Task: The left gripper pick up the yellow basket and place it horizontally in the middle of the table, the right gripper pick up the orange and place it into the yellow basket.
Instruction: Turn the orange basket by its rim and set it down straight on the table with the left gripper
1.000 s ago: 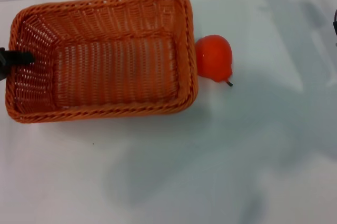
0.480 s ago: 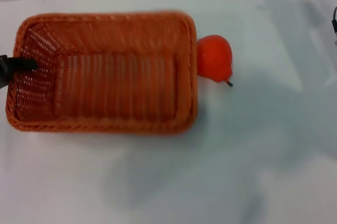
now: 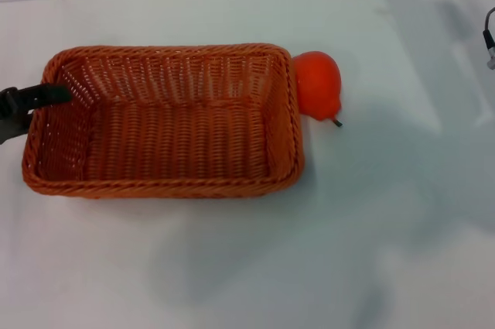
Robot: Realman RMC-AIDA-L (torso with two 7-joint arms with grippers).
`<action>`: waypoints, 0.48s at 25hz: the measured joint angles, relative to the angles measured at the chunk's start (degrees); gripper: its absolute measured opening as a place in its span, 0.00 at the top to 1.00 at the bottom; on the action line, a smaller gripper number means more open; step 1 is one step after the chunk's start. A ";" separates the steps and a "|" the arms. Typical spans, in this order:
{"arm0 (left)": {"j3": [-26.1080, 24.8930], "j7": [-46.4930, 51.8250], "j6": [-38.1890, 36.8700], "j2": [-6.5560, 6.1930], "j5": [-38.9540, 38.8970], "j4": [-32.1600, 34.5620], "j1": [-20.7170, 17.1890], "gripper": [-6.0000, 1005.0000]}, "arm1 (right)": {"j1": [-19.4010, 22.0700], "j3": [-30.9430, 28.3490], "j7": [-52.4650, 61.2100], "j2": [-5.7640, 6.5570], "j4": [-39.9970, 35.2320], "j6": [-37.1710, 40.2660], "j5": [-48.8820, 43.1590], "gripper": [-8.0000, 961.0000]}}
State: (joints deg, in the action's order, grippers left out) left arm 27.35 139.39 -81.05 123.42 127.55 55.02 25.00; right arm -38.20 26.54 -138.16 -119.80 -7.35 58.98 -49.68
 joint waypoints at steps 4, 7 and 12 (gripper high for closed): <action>0.00 0.00 -2.36 -0.31 0.00 -0.10 -0.04 0.45 | -0.15 0.00 0.00 -0.05 0.13 0.00 0.02 0.48; 0.17 0.00 -3.69 -0.54 0.00 -0.15 -0.05 0.37 | -0.23 0.00 0.00 -0.08 0.15 0.00 0.03 0.48; 0.00 -0.64 -4.62 -0.92 0.01 -0.18 -0.30 0.33 | -0.49 0.62 0.17 -0.04 0.15 0.00 -0.19 0.47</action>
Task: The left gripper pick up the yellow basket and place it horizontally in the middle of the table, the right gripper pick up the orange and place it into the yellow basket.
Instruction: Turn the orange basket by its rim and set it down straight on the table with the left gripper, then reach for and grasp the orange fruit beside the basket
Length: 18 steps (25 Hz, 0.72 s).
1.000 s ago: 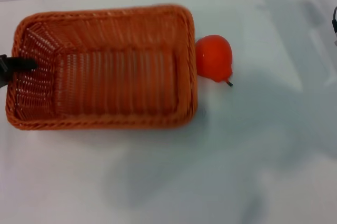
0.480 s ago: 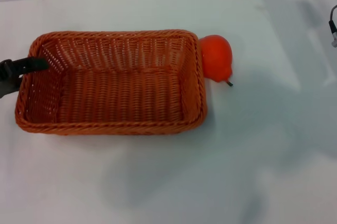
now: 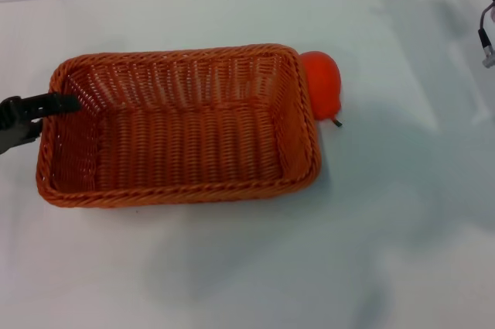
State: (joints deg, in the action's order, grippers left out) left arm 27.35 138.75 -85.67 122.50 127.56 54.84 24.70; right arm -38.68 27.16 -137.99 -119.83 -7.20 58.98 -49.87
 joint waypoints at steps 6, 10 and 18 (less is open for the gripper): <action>-4.26 -14.48 1.77 -0.27 -5.56 -0.11 -1.29 0.33 | -0.22 9.96 6.91 0.97 -4.81 -0.60 -0.41 0.46; -12.21 -33.57 2.27 1.28 -14.70 -2.27 -1.48 0.33 | 0.33 17.85 13.17 2.03 -9.21 -1.97 -1.57 0.45; -16.35 -75.12 -1.05 1.33 -41.88 -23.62 -2.83 0.33 | -1.30 28.41 47.72 9.25 -23.64 -2.11 -33.10 0.26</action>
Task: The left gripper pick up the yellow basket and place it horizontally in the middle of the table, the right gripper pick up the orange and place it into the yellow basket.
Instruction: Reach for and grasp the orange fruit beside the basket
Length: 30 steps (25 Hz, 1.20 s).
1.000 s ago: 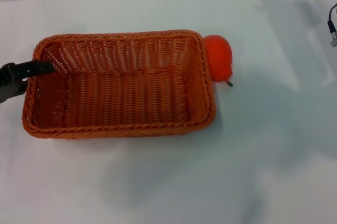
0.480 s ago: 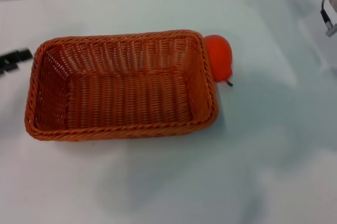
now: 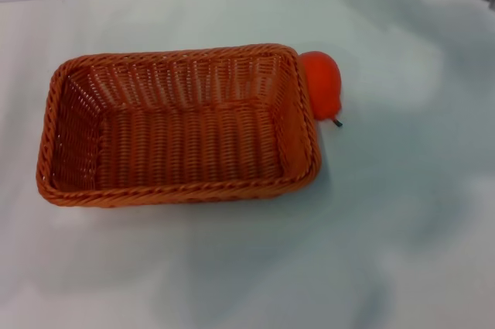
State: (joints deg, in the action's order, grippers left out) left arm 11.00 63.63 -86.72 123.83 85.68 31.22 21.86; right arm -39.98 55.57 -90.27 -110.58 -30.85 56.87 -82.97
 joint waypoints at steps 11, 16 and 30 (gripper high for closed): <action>-0.07 -30.32 -9.74 0.14 -10.12 -15.83 0.65 0.33 | -6.45 -8.17 25.70 1.03 -19.93 21.70 -47.16 0.11; -0.03 -30.30 -10.12 0.17 -10.82 -17.29 0.68 0.26 | -7.99 -7.01 26.03 0.48 -19.45 22.69 -54.18 0.12; 0.23 -29.01 -11.26 0.14 -11.00 -20.64 -0.05 0.07 | -8.07 -2.58 24.46 -3.04 -14.57 17.12 -60.41 0.12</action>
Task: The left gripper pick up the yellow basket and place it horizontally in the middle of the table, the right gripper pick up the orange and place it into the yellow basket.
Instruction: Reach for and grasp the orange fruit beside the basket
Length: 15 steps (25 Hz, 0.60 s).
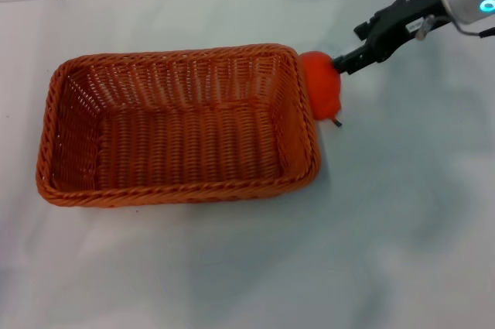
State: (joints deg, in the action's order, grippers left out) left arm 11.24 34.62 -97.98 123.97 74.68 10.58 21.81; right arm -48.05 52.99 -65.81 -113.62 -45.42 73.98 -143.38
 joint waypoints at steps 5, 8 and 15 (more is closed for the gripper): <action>0.15 0.57 -1.15 0.10 0.29 -0.35 -0.71 0.08 | -0.53 0.21 -1.68 -1.01 3.46 -3.12 0.09 0.12; 0.21 0.57 -2.09 0.17 0.35 -1.27 -1.00 0.08 | -1.09 0.29 -3.00 -1.61 5.81 -5.32 0.18 0.14; 0.66 0.59 -2.87 0.15 0.54 -2.18 -1.08 0.08 | -2.20 0.27 -5.32 -3.25 10.22 -11.15 0.35 0.28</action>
State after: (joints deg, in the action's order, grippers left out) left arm 11.90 35.22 -100.85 124.12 75.22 8.40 20.73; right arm -50.25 53.26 -71.14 -116.87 -35.20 62.83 -143.02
